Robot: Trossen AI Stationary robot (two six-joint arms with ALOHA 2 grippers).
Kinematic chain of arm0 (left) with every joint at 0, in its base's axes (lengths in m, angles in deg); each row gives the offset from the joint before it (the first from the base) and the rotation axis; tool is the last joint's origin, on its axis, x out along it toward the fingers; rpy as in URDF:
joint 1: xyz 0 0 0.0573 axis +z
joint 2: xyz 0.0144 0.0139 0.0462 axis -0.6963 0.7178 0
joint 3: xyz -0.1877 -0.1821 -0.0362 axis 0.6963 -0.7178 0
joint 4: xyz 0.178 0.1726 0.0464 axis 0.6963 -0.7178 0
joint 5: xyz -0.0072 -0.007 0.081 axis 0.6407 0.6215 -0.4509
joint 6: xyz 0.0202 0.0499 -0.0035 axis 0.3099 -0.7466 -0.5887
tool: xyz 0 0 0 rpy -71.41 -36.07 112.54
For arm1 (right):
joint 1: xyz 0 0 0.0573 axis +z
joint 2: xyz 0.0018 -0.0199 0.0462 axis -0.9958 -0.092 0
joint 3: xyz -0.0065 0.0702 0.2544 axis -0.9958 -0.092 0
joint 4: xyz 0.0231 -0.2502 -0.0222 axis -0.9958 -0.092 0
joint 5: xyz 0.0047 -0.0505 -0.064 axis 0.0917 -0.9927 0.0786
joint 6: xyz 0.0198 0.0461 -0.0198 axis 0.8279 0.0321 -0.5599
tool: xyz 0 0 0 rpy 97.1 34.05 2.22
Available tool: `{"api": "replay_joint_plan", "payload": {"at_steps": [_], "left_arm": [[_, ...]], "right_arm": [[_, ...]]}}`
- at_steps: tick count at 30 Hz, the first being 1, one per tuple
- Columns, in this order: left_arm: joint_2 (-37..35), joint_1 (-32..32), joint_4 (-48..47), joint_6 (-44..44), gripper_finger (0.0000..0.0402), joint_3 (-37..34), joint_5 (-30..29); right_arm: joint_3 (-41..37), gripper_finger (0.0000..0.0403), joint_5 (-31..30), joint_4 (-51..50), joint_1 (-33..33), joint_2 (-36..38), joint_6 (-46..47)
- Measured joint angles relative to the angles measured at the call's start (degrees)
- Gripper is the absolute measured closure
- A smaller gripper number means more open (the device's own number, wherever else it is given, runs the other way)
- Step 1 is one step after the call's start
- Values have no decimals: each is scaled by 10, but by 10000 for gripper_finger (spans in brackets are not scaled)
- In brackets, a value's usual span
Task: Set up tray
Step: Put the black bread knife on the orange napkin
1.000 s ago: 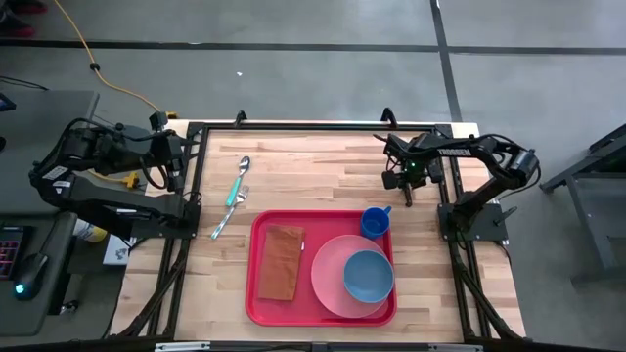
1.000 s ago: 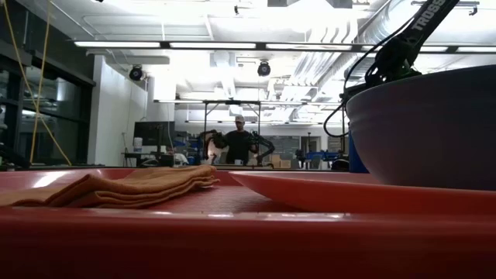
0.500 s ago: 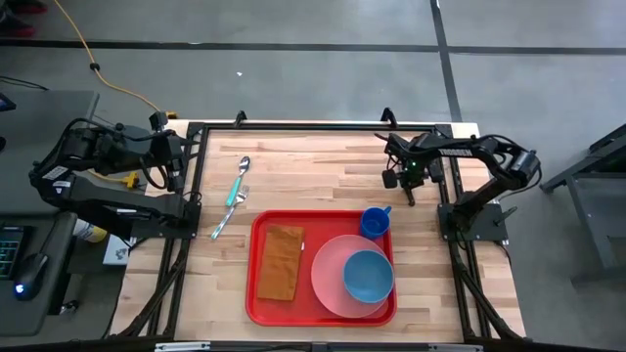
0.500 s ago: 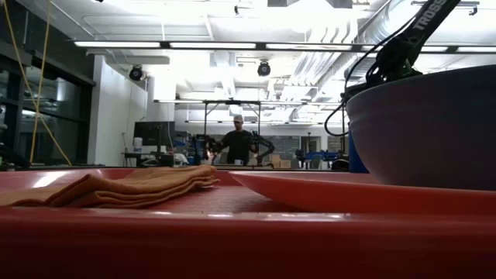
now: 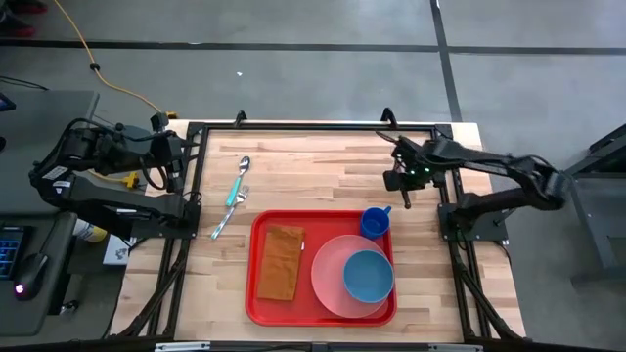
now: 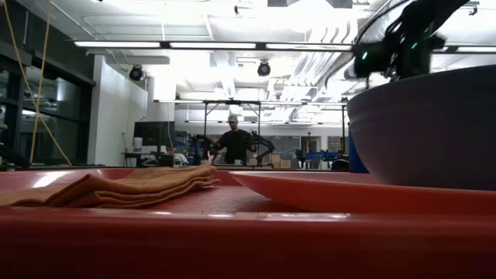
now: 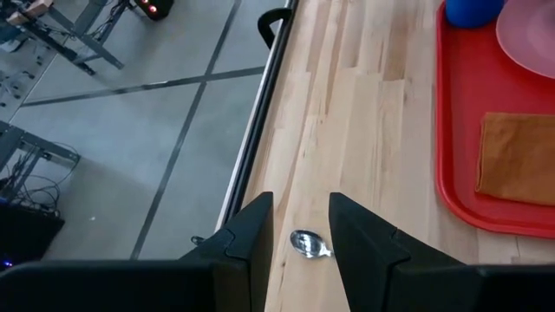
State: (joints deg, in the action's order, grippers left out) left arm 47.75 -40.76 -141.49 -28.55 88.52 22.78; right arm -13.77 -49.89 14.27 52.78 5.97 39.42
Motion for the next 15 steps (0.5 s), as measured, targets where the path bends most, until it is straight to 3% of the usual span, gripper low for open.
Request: {"api": "replay_joint_plan", "payload": {"at_steps": [5,9,15], "left_arm": [[0,0,0,0,256,0,1],[0,0,0,0,256,0,10],[0,0,0,-1,256,0,12]], "right_arm": [[0,375,5,-25,68,125,81],[0,375,-2,9,161,206,168],[23,375,-81,71,310,222,252]]}}
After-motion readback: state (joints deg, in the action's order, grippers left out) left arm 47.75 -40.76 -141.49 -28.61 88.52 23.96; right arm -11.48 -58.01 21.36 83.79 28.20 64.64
